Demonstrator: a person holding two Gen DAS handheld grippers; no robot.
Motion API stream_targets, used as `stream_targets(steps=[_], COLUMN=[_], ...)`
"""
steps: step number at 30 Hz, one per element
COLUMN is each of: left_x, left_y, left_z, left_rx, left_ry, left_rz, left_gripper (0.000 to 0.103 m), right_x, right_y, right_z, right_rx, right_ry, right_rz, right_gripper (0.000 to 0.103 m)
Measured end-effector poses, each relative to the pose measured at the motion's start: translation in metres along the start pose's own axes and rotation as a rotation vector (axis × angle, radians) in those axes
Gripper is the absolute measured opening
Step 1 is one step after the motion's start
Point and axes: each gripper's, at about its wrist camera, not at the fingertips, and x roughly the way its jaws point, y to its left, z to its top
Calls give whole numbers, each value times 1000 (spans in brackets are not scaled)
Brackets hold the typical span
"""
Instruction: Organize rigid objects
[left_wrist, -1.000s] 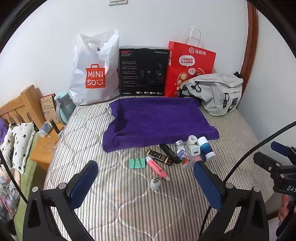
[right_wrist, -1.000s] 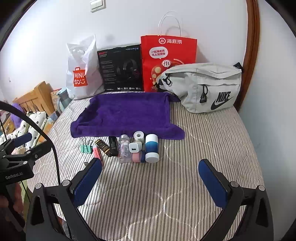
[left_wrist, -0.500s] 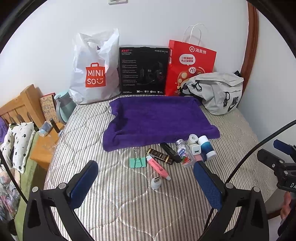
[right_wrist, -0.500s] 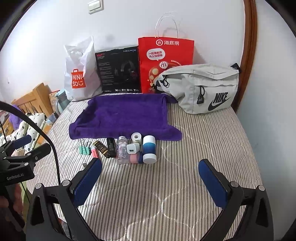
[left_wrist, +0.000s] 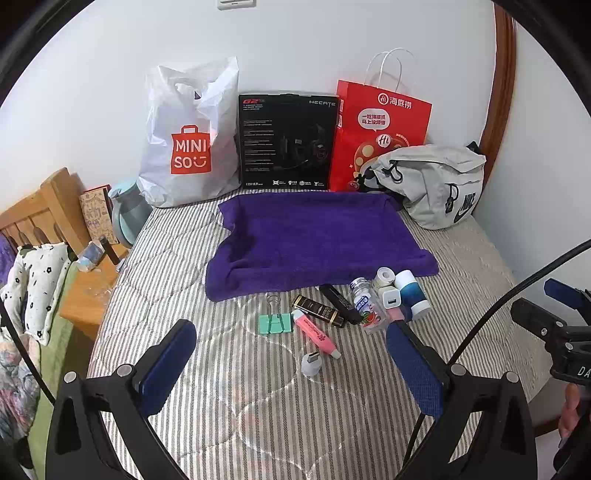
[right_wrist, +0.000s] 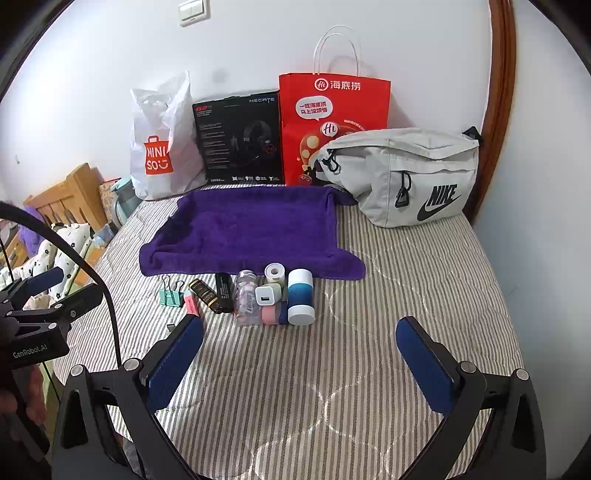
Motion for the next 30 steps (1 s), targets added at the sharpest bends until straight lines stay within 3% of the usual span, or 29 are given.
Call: stream_targets(steps=[30], left_x=[0], left_y=[8], left_z=[2], left_rx=[-6], left_ry=[2], left_rz=[-5], left_gripper=[103], right_x=[1], right_y=[3], right_z=[-2], right_rx=[-18], right_ry=[10], right_rz=[-6], right_gripper=[103])
